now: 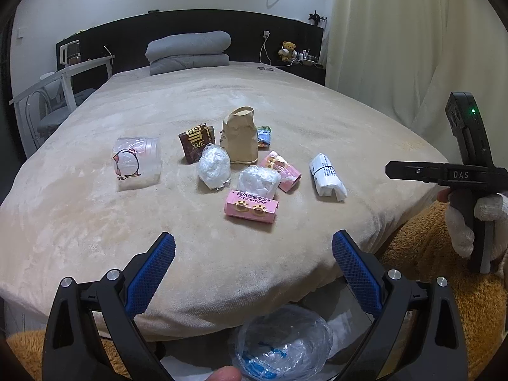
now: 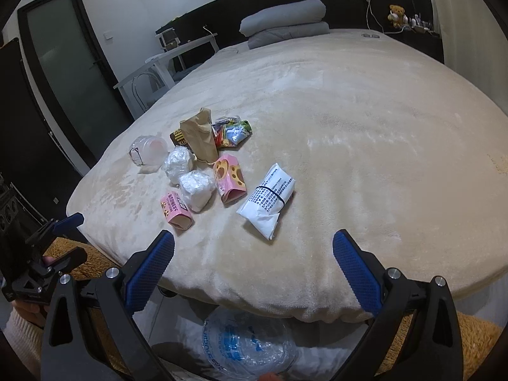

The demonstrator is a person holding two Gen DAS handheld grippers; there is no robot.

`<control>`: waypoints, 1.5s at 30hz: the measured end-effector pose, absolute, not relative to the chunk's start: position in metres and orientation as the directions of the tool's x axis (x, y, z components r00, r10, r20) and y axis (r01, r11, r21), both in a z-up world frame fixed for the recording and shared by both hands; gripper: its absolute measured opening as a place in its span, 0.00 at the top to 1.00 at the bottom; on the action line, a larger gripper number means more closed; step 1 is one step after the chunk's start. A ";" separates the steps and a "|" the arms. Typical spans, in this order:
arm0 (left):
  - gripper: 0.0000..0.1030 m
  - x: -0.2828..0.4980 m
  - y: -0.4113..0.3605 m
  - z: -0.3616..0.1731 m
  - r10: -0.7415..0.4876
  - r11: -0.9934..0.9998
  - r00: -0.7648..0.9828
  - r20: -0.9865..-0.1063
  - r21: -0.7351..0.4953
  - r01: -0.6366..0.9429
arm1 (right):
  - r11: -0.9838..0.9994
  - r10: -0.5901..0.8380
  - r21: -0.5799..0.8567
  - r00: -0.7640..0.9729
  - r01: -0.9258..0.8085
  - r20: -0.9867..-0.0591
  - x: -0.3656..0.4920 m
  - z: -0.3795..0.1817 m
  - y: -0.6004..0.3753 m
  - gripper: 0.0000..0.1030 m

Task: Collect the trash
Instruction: 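Grasp the white packet with the right tool while the left tool grasps the pink cookie box, then lower both held items over the floor trash bag with both tools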

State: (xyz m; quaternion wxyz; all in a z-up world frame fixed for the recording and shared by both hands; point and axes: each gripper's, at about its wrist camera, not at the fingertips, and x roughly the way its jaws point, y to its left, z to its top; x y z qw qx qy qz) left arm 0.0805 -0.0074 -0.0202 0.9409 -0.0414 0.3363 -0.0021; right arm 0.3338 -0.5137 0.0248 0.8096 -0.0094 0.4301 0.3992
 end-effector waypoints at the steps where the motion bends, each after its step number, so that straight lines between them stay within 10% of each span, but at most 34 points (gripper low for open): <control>1: 0.06 0.086 -0.007 -0.021 -0.036 0.997 0.769 -0.639 -0.081 -0.020 | 0.684 0.635 0.341 0.297 -0.645 -0.714 0.341 0.022 -0.510 0.04; 25: 0.06 0.196 -0.003 -0.081 -0.048 0.999 0.615 -0.787 -0.041 0.026 | 0.727 0.599 0.495 0.086 -0.475 -0.796 0.423 -0.037 -0.451 0.32; 32: 0.34 0.207 -0.003 -0.087 -0.036 0.999 0.614 -0.788 -0.033 0.016 | 0.745 0.570 0.466 0.093 -0.477 -0.816 0.424 -0.044 -0.446 0.53; 45: 0.35 0.190 -0.003 -0.078 -0.036 0.999 0.650 -0.759 -0.046 0.002 | 0.715 0.609 0.480 0.115 -0.509 -0.785 0.407 -0.034 -0.455 0.60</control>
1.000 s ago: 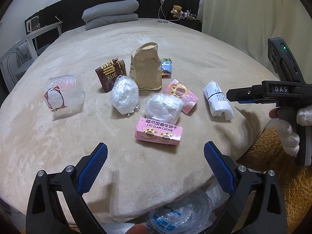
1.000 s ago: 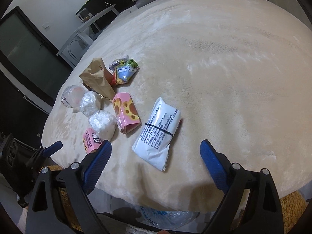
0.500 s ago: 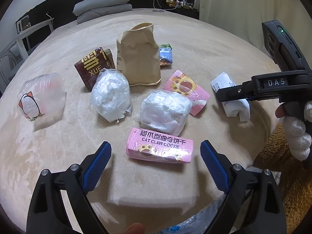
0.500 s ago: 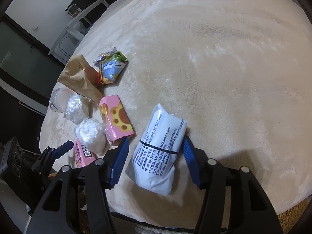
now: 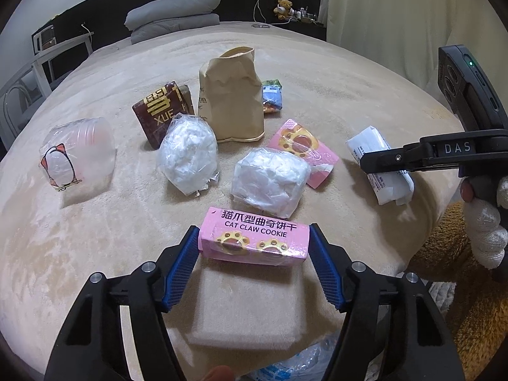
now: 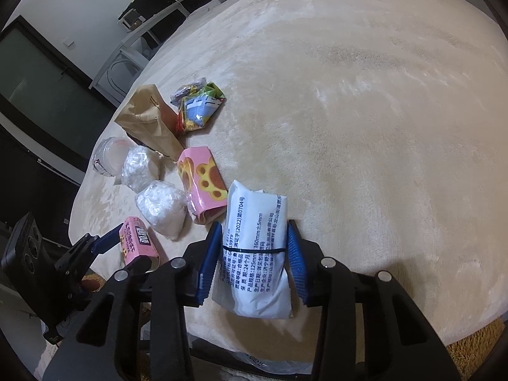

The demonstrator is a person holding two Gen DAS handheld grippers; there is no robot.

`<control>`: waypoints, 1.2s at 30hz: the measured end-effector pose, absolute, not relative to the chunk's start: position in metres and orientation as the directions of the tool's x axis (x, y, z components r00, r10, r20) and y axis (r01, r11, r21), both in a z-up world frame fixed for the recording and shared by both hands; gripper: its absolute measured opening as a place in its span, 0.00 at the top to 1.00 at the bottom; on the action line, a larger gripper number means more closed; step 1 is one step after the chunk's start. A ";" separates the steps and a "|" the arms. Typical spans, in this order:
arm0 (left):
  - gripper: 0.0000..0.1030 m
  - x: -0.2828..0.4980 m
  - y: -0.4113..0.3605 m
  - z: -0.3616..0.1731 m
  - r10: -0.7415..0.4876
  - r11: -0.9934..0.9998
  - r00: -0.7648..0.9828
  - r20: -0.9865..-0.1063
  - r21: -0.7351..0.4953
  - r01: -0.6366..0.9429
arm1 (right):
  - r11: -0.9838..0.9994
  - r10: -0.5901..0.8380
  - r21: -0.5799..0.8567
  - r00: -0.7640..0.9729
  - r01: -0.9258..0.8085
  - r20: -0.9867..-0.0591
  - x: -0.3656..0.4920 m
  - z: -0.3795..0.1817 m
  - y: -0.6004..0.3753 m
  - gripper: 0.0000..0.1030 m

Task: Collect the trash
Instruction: 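Lower both held items over the floor trash bag with both tools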

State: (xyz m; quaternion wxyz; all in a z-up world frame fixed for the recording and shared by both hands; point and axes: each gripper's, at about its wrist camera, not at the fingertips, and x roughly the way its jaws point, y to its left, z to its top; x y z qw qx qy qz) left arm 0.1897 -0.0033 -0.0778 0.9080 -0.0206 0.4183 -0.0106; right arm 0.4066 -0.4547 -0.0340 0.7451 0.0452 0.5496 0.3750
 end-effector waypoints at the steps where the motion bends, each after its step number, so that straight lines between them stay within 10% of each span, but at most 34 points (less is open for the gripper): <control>1: 0.35 0.187 -0.002 -0.077 -0.035 0.999 0.654 -0.755 -0.049 -0.002 | 0.712 0.614 0.484 0.115 -0.509 -0.781 0.405 -0.033 -0.456 0.60; 36: 0.35 0.071 -0.049 -0.087 -0.156 0.976 0.618 -0.770 -0.215 -0.021 | 0.616 0.653 0.521 0.013 -0.591 -0.758 0.261 -0.043 -0.497 0.60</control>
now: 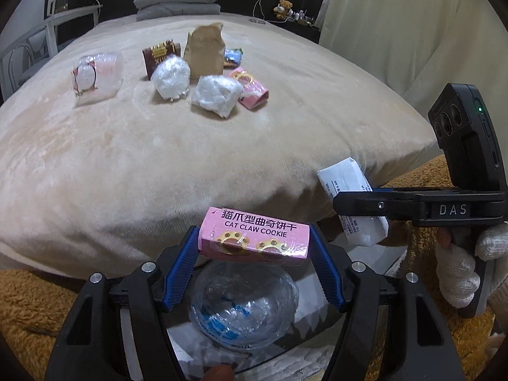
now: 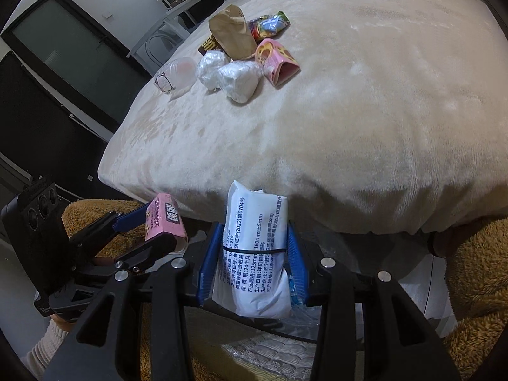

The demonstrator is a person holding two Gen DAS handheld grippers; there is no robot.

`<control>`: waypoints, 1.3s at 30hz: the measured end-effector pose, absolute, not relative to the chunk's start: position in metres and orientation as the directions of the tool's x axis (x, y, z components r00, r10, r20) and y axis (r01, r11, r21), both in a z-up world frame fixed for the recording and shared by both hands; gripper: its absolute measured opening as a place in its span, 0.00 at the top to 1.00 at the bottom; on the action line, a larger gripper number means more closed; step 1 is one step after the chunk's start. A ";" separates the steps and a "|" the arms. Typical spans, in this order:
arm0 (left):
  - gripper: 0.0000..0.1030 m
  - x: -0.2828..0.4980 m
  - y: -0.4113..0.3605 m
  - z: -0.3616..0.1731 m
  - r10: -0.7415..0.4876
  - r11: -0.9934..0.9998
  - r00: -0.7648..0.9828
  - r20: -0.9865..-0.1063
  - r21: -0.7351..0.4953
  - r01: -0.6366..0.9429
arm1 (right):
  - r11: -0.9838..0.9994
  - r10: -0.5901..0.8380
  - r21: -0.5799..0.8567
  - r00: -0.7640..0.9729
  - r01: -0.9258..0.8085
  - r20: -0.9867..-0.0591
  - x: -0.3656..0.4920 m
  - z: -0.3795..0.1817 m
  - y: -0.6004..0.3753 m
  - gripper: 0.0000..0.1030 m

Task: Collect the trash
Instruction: 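Lower both held items over the floor trash bag with both tools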

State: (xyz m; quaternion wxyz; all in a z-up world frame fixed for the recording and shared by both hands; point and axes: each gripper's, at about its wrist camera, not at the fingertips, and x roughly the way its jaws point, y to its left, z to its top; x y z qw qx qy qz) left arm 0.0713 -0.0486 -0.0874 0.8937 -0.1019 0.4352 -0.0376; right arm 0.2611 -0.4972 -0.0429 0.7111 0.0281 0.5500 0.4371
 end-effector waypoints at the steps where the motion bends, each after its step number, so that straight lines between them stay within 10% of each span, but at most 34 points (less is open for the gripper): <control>1: 0.35 0.072 -0.050 -0.092 -0.163 0.975 0.602 -0.782 -0.223 -0.025 | 0.620 0.647 0.525 0.002 -0.584 -0.762 0.260 -0.046 -0.497 0.60; 35: 0.35 0.098 -0.051 -0.205 -0.261 0.938 0.138 -0.955 -0.285 -0.197 | 0.813 0.303 0.381 -0.239 -0.440 -0.922 0.264 -0.158 -0.475 0.60; 39: 0.25 0.099 -0.057 -0.209 -0.245 0.951 0.104 -0.964 -0.260 -0.169 | 0.805 0.337 0.418 -0.255 -0.422 -0.906 0.264 -0.158 -0.476 0.48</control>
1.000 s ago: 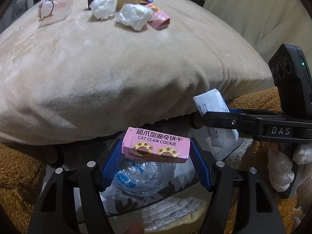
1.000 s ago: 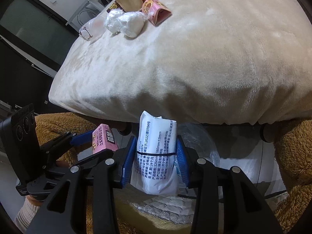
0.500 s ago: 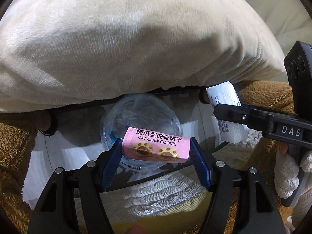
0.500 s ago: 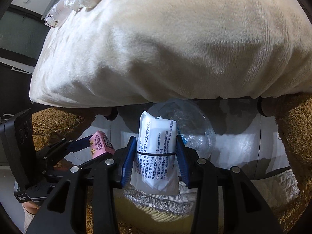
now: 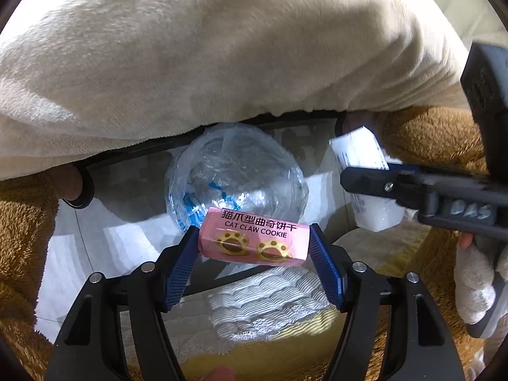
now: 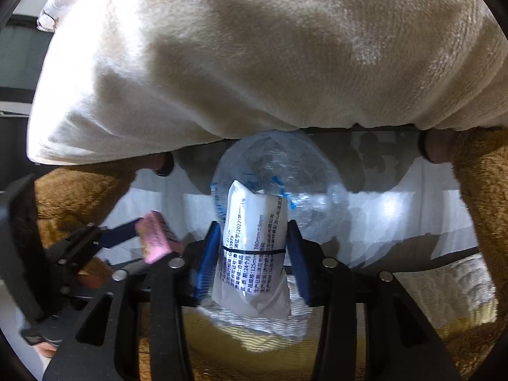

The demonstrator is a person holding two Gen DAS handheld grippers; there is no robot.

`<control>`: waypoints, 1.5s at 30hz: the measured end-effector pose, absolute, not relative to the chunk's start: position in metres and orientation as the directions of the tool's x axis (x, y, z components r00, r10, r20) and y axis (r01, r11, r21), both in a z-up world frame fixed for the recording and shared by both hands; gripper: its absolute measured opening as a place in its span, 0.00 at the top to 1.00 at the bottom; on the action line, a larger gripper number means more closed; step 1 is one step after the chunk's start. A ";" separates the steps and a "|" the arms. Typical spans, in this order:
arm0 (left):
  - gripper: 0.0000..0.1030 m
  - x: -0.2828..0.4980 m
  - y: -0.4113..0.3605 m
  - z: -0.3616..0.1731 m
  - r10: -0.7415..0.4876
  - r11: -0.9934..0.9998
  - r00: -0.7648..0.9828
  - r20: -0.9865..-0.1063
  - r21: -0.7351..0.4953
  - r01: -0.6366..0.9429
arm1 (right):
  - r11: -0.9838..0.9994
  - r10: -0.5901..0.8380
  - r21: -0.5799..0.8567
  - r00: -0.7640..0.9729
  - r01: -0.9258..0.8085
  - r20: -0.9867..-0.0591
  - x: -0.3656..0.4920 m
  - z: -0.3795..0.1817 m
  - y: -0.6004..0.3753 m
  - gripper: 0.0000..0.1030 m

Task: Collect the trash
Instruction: 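Lower both held items over the floor trash bag with both tools, then open both tools to drop the items into the bag, then lift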

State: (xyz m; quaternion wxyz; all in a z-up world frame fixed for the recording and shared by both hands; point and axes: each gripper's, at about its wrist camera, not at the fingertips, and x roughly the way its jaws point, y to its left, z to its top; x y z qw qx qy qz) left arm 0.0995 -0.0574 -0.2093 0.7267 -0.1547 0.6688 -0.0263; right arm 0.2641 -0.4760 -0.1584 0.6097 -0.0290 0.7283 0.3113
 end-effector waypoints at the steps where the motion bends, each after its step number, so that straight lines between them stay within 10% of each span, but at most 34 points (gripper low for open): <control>1: 0.15 0.099 -0.059 -0.209 -0.236 0.955 0.104 -0.966 -0.250 -0.157 | 0.808 0.341 0.416 -0.243 -0.417 -0.908 0.265 -0.157 -0.477 0.47; 23: 0.12 0.090 -0.035 -0.182 -0.260 0.922 0.229 -0.938 -0.311 -0.230 | 0.775 0.392 0.406 -0.136 -0.485 -0.910 0.264 -0.120 -0.482 0.47; 45: 0.12 0.093 0.016 -0.049 0.020 0.962 0.667 -0.745 -0.166 -0.215 | 0.619 0.623 0.249 0.274 -0.745 -0.733 0.286 0.015 -0.473 0.47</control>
